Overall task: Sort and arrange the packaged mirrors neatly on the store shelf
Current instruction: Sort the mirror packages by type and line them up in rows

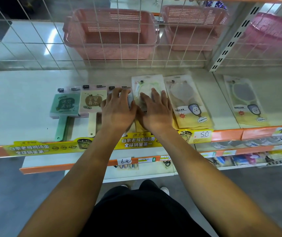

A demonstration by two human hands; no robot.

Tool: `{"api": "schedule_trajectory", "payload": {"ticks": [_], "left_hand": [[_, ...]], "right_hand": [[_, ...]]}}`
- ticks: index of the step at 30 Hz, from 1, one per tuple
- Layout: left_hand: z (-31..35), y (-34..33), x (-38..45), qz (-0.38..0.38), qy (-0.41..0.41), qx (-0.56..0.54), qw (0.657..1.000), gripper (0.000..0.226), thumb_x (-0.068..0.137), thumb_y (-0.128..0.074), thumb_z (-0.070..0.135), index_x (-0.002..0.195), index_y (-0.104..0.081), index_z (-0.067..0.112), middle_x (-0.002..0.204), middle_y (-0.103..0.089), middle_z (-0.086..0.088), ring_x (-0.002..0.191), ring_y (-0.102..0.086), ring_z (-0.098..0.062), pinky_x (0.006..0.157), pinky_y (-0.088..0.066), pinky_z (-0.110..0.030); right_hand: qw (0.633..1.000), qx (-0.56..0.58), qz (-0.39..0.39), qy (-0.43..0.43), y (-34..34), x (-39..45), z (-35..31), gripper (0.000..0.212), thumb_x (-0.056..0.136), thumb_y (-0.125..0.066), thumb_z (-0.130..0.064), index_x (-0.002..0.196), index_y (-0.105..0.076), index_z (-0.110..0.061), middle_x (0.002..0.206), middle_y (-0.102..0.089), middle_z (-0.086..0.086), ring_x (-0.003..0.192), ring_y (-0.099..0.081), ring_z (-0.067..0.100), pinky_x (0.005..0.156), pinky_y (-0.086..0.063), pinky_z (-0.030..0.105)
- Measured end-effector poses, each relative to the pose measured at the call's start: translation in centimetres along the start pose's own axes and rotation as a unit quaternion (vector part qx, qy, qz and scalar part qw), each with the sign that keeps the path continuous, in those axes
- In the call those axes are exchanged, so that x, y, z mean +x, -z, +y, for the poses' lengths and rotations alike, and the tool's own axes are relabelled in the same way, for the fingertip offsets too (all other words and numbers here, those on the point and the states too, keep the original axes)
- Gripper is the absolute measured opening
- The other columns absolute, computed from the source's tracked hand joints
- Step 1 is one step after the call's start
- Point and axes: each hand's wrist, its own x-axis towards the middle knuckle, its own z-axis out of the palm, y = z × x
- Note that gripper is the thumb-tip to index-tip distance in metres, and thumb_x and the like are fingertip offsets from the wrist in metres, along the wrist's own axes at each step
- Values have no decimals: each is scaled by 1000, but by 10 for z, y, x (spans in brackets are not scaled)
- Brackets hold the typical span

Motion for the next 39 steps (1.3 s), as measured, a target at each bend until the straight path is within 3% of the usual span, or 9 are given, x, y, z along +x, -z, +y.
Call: {"api": "schedule_trajectory", "payload": {"ticks": [13,20,23,31,39], "left_hand": [[-2,3,4,-8,-13,-3,1000,41,92,-51,34,130,-47,20,136,-43,-4,124,-48,-29,103,-36,-51],[13,-5,14,-9,-28,-10,1000,44,92,-51,33,133,-46,19,142,-38,-4,127,-43,-30,101,-39,-49],[31,-16,14,-11,-55,-14,998,45,91,-52,32,133,-47,18,141,-40,-6,127,-44,-30,100,-39,-47],[101,-51,12,-32,-99,8,995,45,91,-51,33,133,-47,18,142,-42,-7,126,-45,-31,99,-36,-45],[193,-103,9,-45,-126,5,991,45,90,-52,34,133,-48,18,140,-44,-4,125,-45,-29,98,-35,-42]], "right_hand": [[1000,4,25,8,-3,-2,-2,58,94,-35,-62,145,-36,-35,161,-19,4,149,-5,37,120,-15,48],[988,55,141,-33,9,-12,10,60,90,-32,-57,134,-55,-24,146,-46,12,141,-30,43,114,-29,54],[979,61,183,-62,17,-13,31,56,89,-40,-52,130,-60,-20,139,-53,14,134,-40,47,106,-37,59],[976,67,175,-112,41,-23,104,52,91,-54,-47,137,-53,-23,147,-45,9,139,-31,44,112,-29,55],[974,53,168,-142,74,-27,209,54,91,-53,-50,139,-49,-25,148,-43,10,138,-29,45,111,-28,58]]}}
